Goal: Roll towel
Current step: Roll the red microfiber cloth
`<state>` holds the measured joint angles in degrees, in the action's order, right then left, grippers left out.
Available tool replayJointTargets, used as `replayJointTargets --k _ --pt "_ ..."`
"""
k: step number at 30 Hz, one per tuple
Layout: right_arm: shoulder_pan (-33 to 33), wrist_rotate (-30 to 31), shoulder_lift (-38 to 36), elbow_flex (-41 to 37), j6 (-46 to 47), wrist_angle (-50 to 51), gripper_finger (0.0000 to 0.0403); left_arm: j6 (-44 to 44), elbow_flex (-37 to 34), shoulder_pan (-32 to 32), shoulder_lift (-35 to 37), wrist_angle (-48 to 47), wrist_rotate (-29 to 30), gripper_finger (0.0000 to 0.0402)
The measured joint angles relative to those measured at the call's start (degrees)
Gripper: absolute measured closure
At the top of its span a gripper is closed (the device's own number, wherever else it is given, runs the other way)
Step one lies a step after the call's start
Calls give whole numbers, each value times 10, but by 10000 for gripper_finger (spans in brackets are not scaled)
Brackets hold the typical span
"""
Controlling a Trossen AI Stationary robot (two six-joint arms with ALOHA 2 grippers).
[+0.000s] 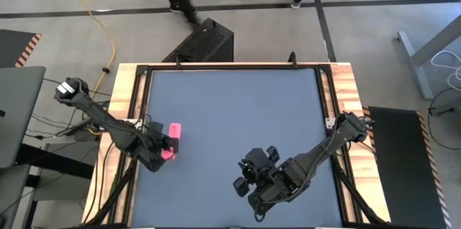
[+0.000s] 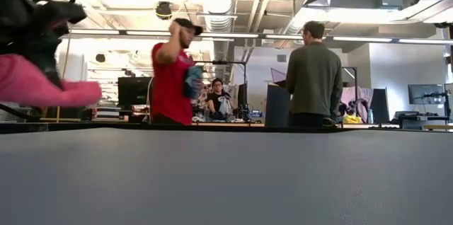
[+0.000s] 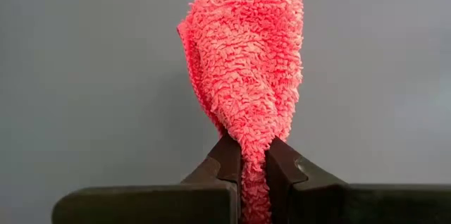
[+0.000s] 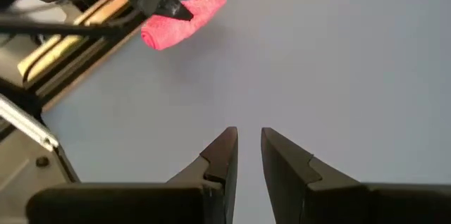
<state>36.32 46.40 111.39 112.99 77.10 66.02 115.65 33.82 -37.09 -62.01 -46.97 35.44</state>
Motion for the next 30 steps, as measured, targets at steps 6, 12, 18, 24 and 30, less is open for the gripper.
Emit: replayJointTargets --k 6,12,18,24,30 --pt "-8 -40 0 0 -39 0 310 52 0 -46 -91 53 -50 392" --pt "-21 -63 0 0 -58 3 310 51 0 -55 -157 123 -54 392" --pt "-32 -94 0 0 -84 -2 310 40 0 -38 -171 125 -98 360" --pt "-43 -107 0 0 -100 -4 310 4 0 -19 -162 132 -128 290" --pt "-51 -107 0 0 -102 -5 310 -53 0 -8 -142 130 -131 222"
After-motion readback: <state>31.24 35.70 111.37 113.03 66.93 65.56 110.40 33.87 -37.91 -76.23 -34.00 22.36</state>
